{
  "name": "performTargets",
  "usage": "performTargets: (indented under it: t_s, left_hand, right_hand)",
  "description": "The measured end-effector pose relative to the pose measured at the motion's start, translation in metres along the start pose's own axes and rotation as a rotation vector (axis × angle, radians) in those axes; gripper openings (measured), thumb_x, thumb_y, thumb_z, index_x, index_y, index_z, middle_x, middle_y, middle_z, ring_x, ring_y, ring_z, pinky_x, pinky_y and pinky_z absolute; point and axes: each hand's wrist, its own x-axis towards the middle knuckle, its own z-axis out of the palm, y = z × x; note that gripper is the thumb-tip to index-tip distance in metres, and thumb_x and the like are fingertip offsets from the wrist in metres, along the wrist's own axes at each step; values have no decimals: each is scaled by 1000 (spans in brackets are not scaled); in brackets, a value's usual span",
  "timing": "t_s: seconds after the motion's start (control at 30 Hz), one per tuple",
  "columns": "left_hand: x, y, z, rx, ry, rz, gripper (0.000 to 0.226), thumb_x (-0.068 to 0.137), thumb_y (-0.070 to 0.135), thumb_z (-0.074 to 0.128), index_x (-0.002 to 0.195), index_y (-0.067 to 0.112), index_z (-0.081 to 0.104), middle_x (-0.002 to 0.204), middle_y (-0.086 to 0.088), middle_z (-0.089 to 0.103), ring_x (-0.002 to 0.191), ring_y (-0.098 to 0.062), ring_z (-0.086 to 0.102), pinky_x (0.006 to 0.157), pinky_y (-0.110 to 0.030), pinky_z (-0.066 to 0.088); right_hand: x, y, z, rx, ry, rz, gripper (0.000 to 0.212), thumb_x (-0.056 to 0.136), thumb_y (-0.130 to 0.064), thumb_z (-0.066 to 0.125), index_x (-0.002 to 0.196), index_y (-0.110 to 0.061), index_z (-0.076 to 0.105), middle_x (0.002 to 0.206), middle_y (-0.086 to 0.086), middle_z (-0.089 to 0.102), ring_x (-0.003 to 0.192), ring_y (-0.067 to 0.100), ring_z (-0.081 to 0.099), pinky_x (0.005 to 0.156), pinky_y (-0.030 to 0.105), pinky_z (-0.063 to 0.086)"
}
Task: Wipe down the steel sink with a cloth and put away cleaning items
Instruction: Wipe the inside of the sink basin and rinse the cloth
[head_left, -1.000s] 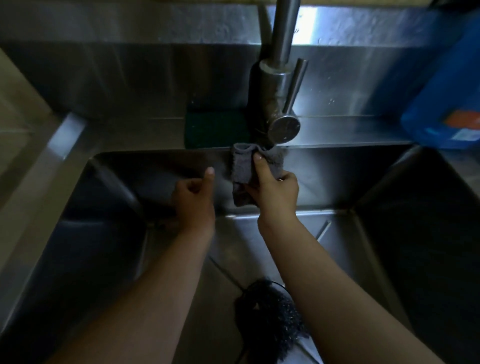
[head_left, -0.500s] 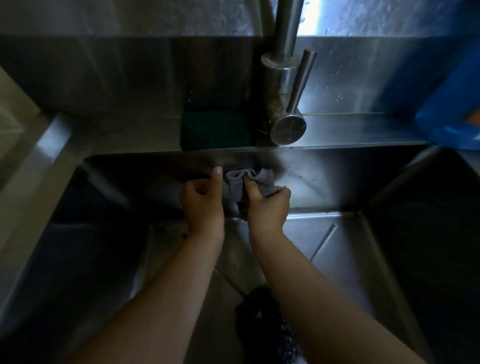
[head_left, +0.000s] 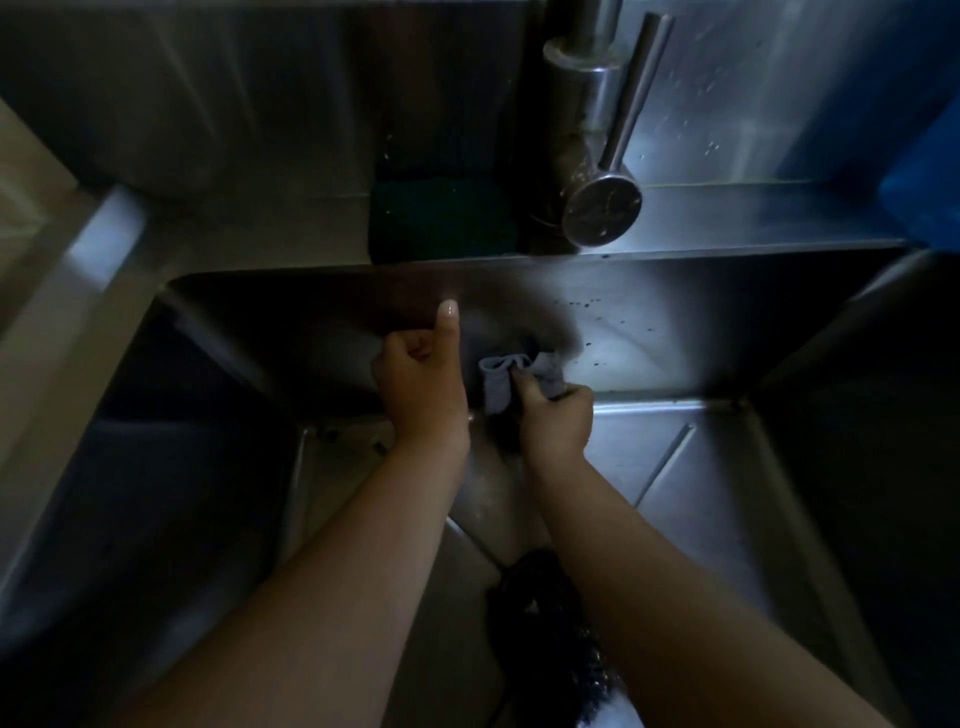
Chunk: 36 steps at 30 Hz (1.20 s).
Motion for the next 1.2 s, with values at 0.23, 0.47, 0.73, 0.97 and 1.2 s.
performTargets:
  t_s: [0.23,0.47,0.73,0.97,1.2]
  left_hand:
    - [-2,3,1,34,12,8,28,87,45,54,71,22,47,83,1,54,75,-12,50,58,-19,35]
    - [-1,2,3,73,39,40,30,89,41,53,81,13,50,90,-6,54,81,-14,49,59,-15,31]
    - [2,0,-1,122,-5,54,34,88,46,52,63,23,45,82,-8,58,76,-20,54,71,-29,41]
    - [4,0,-1,132,-29,66,36,90,43,51,70,13,52,78,-9,57,79,-24,55,72,-31,41]
    - [-11,-1,15,-25,-114,-35,34,87,44,55,63,21,48,69,-2,51,76,-20,51,81,-40,46]
  right_hand:
    - [-18,-53,-12,325,-62,-65,41,76,-27,75,98,2,55,96,16,66,92,28,65,86,48,53]
    - [-19,-69,-15,330,-44,-115,36,71,-35,77,85,-14,51,87,3,64,89,24,64,84,48,53]
    - [-6,-35,-21,176,-82,-41,29,79,-31,72,85,-15,49,86,6,61,90,26,62,84,46,53]
    - [-11,-42,-43,574,-282,115,12,87,-18,64,92,-19,53,94,3,64,85,22,66,56,27,57]
    - [-19,-70,-62,751,-327,73,34,85,-24,64,113,-9,51,92,2,68,88,16,67,75,28,58]
